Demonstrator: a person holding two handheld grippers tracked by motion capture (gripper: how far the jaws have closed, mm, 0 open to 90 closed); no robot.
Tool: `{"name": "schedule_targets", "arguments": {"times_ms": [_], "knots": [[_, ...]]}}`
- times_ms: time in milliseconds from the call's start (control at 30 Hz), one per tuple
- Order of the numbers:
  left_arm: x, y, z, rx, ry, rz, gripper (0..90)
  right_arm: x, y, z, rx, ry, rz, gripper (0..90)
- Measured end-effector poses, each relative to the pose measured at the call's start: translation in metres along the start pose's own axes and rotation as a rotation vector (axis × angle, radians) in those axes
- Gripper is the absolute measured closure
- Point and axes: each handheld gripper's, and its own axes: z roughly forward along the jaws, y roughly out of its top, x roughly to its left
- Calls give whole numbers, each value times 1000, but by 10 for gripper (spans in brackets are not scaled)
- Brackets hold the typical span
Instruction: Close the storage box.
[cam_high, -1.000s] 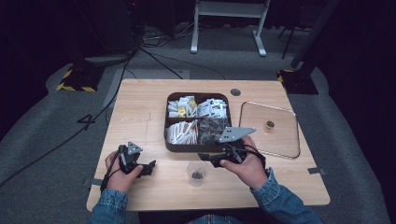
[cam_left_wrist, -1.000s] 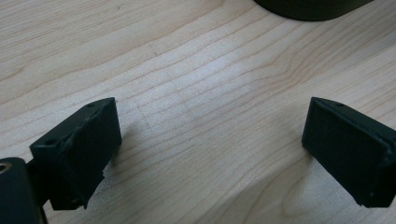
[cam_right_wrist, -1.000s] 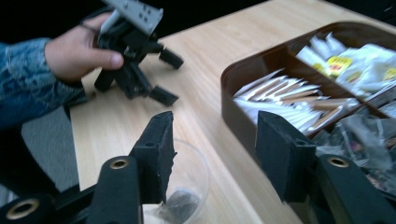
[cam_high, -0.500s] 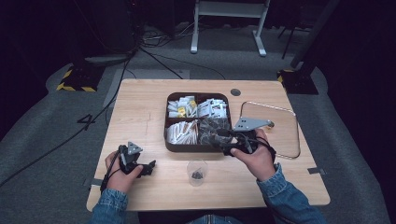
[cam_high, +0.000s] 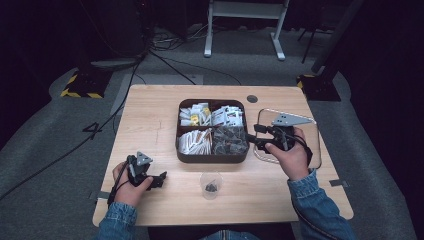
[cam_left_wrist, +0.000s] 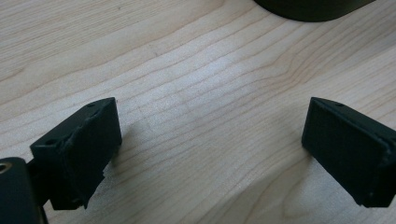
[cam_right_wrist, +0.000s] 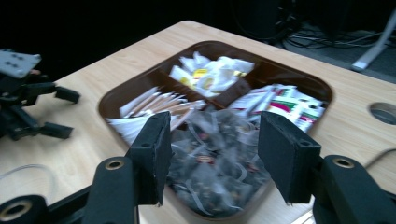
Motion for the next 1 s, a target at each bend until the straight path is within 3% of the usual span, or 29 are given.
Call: {"name": "schedule_targets", "arguments": {"times_ms": [367, 667, 1000], "knots": [[0, 0, 0, 3, 1, -1, 50, -38, -3, -11, 4, -99, 46, 431], [1, 1, 1, 6, 2, 6, 41, -73, -18, -15, 43, -204, 100, 413], [0, 2, 2, 5, 0, -1, 38, -107, -37, -16, 91, -300, 128, 407]]}}
